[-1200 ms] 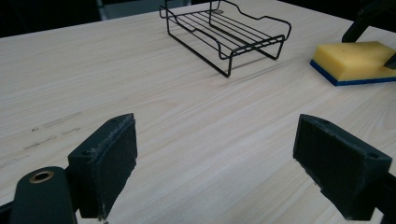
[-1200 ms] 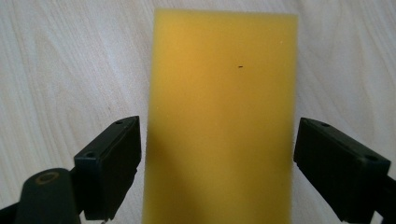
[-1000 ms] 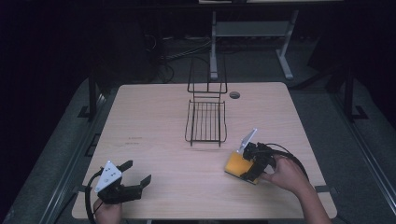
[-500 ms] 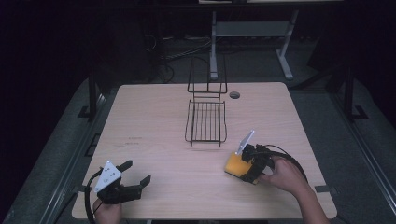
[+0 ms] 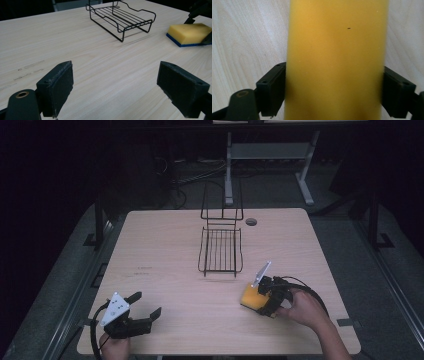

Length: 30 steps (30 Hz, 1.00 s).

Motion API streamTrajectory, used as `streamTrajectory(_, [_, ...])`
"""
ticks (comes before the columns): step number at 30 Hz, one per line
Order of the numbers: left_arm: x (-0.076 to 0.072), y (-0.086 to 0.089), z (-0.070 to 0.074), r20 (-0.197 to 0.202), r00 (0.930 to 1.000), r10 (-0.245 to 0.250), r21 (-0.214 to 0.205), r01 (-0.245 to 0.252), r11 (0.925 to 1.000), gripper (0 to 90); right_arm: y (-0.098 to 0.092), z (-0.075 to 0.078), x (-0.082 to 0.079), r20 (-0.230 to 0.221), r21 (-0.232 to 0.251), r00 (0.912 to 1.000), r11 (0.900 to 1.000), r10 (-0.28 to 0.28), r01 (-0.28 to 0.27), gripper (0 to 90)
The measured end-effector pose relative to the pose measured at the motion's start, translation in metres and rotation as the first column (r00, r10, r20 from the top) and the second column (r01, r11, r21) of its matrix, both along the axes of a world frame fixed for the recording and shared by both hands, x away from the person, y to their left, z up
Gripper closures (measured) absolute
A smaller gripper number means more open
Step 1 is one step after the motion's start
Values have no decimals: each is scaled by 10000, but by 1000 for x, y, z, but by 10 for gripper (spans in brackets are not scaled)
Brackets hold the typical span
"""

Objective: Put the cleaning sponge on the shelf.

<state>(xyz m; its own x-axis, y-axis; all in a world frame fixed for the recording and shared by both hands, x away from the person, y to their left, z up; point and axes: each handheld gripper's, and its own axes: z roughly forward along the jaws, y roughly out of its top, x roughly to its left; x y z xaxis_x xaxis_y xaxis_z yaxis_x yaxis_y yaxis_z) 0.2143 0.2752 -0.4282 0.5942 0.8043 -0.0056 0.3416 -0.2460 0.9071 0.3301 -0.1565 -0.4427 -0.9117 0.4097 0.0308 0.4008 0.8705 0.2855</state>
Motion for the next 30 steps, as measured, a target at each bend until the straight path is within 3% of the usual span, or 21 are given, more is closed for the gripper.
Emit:
streamTrajectory(11, [0,0,0,7,10000,9,-36,-9,10000,130,0,3,-1,143,-18,9999,10000,64,-64,219])
streamTrajectory(20, [0,0,0,4,10000,-4,-93,5,10000,130,6,14,0,300,59,9991,9996,289,-291,219])
streamTrajectory(30, [1,1,0,-10,10000,26,-147,-26,9999,130,15,21,7,183,143,9984,9985,529,-532,218])
